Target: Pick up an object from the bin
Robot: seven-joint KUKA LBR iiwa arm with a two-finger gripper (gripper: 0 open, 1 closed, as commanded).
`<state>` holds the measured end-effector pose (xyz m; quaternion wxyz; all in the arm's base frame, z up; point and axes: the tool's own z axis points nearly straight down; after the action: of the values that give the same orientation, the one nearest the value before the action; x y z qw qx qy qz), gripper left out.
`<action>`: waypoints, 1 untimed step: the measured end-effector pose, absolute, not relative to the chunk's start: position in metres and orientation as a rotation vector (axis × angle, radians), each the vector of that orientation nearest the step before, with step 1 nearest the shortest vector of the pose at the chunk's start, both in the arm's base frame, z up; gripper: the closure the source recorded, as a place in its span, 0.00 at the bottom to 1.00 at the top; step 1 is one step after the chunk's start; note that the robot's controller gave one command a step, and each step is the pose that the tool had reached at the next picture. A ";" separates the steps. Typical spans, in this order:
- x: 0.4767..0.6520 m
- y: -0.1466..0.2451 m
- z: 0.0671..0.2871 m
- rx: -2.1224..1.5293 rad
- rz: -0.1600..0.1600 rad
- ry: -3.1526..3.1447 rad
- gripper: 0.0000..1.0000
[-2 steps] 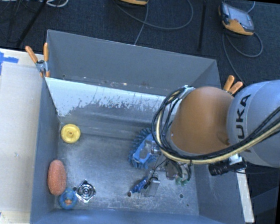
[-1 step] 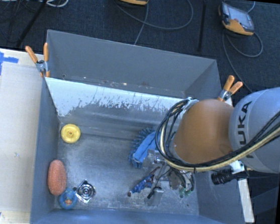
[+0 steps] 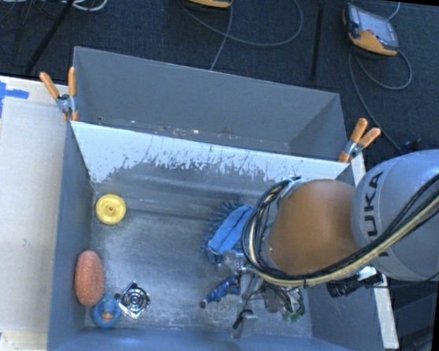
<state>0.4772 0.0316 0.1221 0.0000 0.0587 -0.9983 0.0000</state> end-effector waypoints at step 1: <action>0.488 0.028 0.106 0.280 -0.001 -3.127 0.00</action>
Offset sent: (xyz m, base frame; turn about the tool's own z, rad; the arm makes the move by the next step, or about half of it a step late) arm 0.0418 -0.0066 -0.0393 0.0576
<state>0.4884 0.0279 0.1055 0.0008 0.0893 -0.9960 -0.0002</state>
